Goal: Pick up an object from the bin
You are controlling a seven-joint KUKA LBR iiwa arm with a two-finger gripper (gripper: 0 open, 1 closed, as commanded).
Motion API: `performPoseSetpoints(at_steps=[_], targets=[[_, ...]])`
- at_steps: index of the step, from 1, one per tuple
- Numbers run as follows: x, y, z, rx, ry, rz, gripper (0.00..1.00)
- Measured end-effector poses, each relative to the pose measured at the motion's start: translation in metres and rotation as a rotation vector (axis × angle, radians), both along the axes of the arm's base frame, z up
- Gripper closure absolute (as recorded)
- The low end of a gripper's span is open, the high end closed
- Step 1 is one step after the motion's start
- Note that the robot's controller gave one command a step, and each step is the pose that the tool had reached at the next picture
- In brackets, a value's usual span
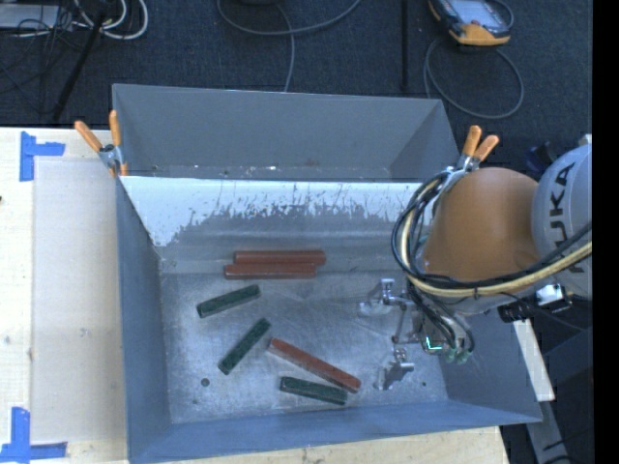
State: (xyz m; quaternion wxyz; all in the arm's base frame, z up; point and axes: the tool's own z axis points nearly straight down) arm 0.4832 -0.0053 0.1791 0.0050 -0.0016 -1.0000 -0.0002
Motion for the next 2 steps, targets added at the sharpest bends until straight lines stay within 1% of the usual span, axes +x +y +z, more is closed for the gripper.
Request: performPoseSetpoints(at_steps=[1, 2], targets=[[0.002, 0.0, 0.004, 0.0, -0.008, 0.0, 0.0], [0.001, 0.034, -0.064, 0.001, -0.013, -0.026, 0.0]])
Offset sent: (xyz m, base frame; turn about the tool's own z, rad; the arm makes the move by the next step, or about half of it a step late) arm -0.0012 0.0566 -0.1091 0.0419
